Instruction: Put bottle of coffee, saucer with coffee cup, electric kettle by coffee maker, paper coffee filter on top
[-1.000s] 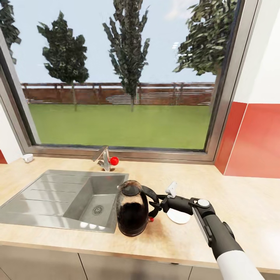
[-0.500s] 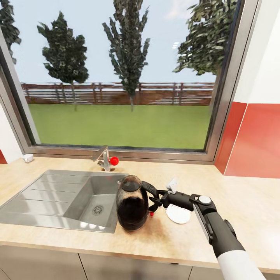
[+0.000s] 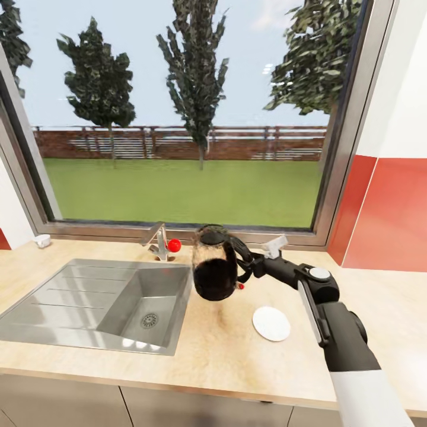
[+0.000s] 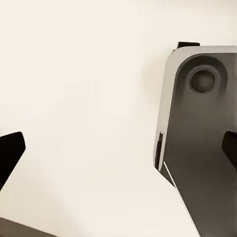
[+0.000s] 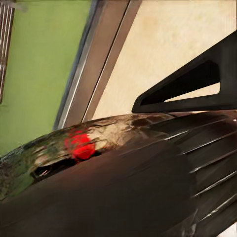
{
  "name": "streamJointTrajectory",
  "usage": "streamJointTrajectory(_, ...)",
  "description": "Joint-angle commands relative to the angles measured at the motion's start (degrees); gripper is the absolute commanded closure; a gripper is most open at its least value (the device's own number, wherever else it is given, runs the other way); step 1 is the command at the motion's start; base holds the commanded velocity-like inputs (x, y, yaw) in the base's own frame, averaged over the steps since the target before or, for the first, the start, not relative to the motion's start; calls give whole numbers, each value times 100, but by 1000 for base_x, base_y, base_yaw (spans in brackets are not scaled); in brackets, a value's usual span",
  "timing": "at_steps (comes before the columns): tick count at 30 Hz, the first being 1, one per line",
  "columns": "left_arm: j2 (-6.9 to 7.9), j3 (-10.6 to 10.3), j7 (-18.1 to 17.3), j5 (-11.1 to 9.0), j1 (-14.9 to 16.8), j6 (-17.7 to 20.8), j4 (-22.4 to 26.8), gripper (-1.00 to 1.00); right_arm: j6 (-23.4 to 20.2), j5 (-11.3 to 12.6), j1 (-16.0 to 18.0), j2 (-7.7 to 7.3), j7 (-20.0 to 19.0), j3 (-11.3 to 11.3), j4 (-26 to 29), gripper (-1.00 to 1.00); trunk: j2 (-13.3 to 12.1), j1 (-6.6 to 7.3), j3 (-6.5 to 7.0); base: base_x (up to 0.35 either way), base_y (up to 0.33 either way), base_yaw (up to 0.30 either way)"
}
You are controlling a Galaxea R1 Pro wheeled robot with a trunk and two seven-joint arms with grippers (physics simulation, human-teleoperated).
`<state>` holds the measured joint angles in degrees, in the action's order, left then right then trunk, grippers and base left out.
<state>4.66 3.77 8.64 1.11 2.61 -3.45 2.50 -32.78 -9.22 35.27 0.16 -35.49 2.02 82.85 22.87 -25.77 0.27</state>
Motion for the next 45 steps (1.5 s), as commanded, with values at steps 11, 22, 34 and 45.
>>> streamJointTrajectory(11, 31, 45, 49, 17, 2, -15, 4, -100, -157, -29, 15, 100, 253, 18, 120, 100, 5, -2, -2, 0, 0, 0)
streamJointTrajectory(22, 4, 40, 238, 6, 2, -40, -4, -100, -154, -3, 6, 71, 226, -2, 170, 100, 5, -2, -2, -41, 0, 0)
streamJointTrajectory(34, -20, 88, 252, -6, 2, -59, 22, -100, -150, -10, 5, 2, 227, -17, 179, 100, 5, -2, -2, -234, 164, 193)
streamJointTrajectory(45, -44, 97, 249, -41, 2, -69, 48, -100, -150, -1, 3, 2, 219, -10, 179, 100, 5, -2, 3, -69, 295, 88)
